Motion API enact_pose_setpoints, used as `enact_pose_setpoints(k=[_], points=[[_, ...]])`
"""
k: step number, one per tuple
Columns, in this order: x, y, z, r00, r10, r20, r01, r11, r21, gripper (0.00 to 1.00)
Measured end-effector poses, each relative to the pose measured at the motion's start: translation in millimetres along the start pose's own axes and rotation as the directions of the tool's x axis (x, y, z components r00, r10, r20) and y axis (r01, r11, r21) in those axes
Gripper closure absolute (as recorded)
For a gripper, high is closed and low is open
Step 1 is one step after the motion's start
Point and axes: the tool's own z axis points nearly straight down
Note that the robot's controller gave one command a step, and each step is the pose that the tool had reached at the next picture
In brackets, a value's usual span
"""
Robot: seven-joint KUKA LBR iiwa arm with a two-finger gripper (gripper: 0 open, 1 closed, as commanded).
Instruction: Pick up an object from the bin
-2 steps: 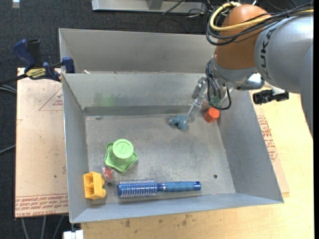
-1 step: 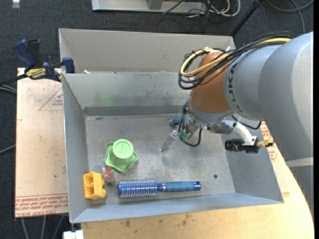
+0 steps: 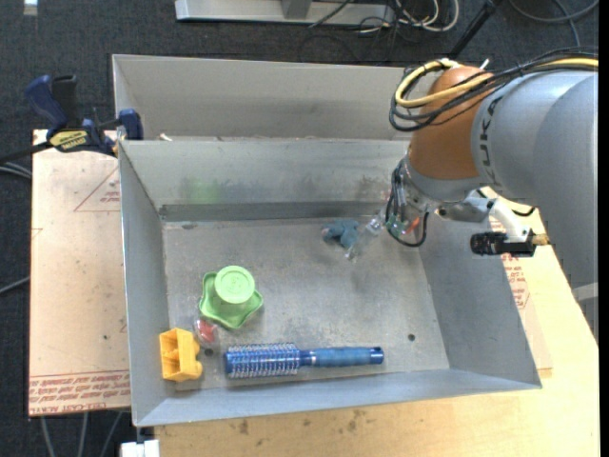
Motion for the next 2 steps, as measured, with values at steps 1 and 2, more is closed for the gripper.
enact_pose_setpoints(k=[1,2], points=[[55.4,70.2,13.2,0.998,0.056,-0.009,-0.056,0.998,-0.002,0.00],[73.0,-20.8,-35.6,0.996,0.091,-0.006,-0.091,0.996,0.004,0.00]])
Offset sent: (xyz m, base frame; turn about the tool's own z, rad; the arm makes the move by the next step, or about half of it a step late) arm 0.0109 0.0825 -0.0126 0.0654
